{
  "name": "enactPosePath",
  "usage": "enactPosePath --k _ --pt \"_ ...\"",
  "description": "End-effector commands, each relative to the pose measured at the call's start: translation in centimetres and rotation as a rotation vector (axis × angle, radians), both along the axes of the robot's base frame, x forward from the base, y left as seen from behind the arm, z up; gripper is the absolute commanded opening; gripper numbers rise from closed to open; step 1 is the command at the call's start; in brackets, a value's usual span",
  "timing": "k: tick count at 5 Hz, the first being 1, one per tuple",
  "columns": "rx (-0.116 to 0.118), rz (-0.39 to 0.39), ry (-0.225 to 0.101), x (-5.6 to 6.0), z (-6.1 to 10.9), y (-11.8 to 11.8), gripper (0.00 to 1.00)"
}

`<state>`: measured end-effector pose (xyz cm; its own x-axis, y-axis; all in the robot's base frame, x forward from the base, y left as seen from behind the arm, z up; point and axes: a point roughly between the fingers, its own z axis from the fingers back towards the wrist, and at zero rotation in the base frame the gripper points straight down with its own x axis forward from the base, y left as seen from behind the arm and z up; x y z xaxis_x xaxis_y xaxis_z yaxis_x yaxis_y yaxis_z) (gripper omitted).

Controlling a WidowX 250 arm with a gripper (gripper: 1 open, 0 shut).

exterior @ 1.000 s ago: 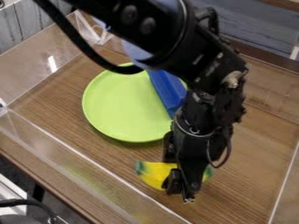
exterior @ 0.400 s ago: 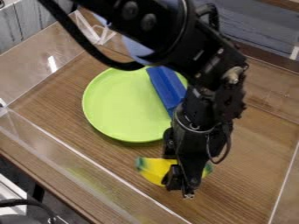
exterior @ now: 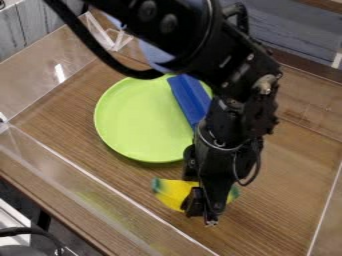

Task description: Put the banana in the green plate

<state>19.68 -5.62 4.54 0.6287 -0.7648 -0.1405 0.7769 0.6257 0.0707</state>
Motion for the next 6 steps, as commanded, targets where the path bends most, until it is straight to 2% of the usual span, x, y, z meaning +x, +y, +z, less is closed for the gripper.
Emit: enactPosePath --k 1,6 --pt "-0.018 0.014 -0.06 1.1 1.3 0.1 0.0" --pt "-0.013 0.029 -0.072 1.3 1.6 1.2 0.0"
